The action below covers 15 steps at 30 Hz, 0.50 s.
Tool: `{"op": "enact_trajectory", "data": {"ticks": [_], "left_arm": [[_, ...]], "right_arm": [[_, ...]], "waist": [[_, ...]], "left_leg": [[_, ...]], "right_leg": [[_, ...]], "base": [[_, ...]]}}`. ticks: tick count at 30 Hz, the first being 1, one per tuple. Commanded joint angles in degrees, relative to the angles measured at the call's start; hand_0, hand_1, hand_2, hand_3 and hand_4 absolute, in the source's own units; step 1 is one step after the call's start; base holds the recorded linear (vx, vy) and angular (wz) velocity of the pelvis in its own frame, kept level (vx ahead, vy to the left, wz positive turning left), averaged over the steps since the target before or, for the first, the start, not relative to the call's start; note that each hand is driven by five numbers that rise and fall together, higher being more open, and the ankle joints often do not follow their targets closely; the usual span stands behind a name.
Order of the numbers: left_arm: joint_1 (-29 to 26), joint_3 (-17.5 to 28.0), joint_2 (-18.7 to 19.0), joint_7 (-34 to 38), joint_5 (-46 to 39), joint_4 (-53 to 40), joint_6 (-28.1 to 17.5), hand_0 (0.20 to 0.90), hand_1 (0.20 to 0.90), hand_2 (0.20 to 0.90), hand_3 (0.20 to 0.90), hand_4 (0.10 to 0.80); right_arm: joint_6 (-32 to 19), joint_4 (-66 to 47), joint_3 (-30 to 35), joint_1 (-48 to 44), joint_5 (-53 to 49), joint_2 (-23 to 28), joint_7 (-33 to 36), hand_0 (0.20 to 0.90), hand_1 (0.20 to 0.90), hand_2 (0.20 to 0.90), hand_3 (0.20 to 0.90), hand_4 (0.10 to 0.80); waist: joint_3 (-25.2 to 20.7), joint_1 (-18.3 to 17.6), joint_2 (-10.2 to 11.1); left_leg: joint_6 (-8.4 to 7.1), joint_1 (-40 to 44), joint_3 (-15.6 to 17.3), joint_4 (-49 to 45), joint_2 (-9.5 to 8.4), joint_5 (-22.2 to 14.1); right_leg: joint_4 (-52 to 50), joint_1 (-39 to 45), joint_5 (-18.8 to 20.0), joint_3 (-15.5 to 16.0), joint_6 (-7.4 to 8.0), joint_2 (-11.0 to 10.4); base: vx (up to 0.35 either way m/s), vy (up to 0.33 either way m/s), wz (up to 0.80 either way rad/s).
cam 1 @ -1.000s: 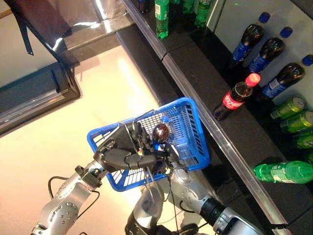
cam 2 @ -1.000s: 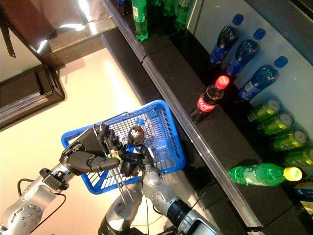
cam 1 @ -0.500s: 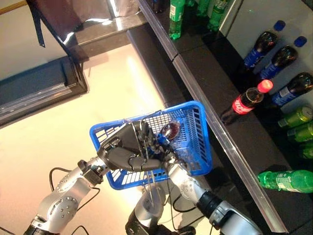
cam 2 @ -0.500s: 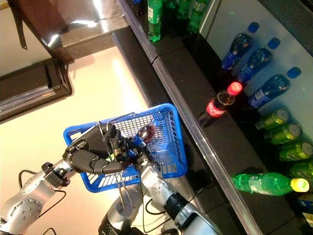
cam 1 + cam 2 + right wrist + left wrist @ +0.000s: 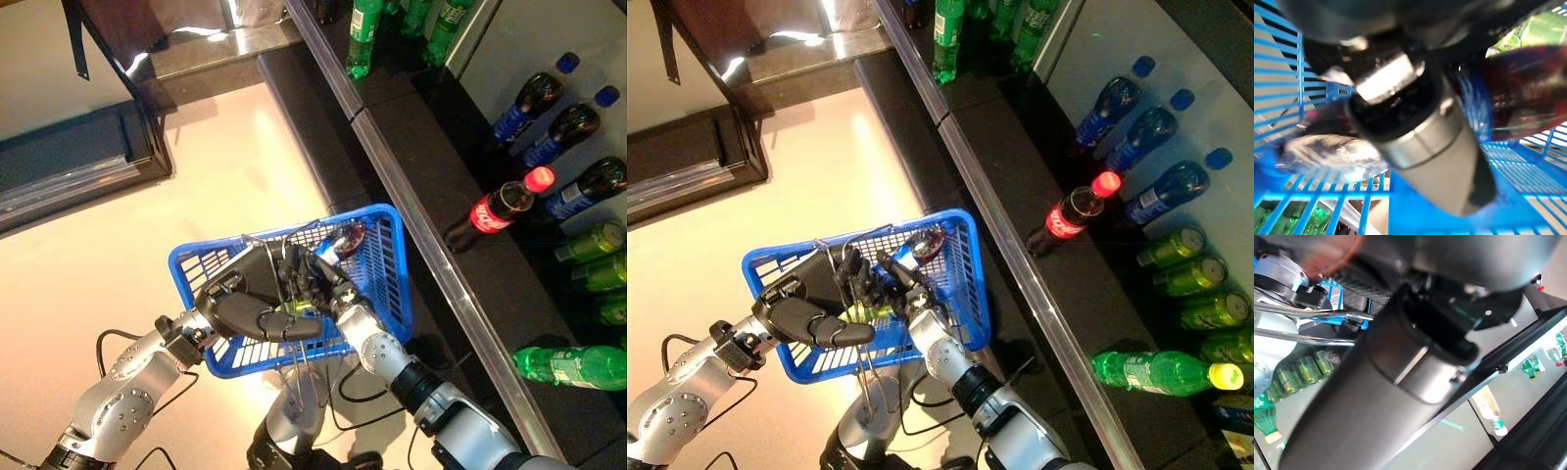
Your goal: Pick up the drink and place into the basket.
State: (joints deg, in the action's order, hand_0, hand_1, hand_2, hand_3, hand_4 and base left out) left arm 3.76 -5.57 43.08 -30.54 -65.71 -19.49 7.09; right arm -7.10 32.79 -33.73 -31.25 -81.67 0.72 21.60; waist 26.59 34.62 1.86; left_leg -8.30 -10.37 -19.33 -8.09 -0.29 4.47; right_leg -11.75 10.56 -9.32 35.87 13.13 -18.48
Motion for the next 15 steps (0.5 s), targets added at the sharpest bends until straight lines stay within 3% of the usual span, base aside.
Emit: {"op": "enact_trajectory", "data": {"ticks": [1,13,15], "left_arm": [[-12.83,3.99,-6.82,-7.39,-11.02,-19.58,-12.3,0.3,0.3,0.3,0.2,0.1],[-7.92,7.17,-7.8,-5.28,-11.23,-20.84,-13.83,0.3,0.3,0.3,0.2,0.1],[-6.9,8.05,-8.47,-5.05,-10.6,-20.86,-14.18,0.3,0.3,0.3,0.2,0.1]], "right_arm": [[-4.56,-5.66,-0.26,-8.54,0.46,-8.04,-4.58,0.9,0.9,0.9,0.9,0.8],[-3.52,-17.19,0.0,2.93,5.43,-3.43,-4.18,0.9,0.9,0.9,0.9,0.8],[-2.41,-19.58,0.22,5.58,7.9,-2.01,-4.14,0.9,0.9,0.9,0.9,0.8]], "waist": [[-6.56,-1.65,0.15],[-6.9,-3.67,2.28],[-7.24,-4.35,2.61]], "left_leg": [[2.51,1.7,3.52,-2.56,0.27,-3.7],[2.55,3.19,5.46,-2.15,1.85,-4.2],[2.79,3.12,5.74,-1.76,1.79,-2.95]], "right_leg": [[0.81,-2.32,6.57,-3.01,-3.41,2.01],[0.18,-2.68,6.49,-4.12,-3.0,2.39],[0.63,-2.92,7.5,-3.78,-3.36,2.4]], "base": [[0.0,0.0,0.0],[0.019,-0.014,-0.05],[-0.013,0.003,-0.03]]}}
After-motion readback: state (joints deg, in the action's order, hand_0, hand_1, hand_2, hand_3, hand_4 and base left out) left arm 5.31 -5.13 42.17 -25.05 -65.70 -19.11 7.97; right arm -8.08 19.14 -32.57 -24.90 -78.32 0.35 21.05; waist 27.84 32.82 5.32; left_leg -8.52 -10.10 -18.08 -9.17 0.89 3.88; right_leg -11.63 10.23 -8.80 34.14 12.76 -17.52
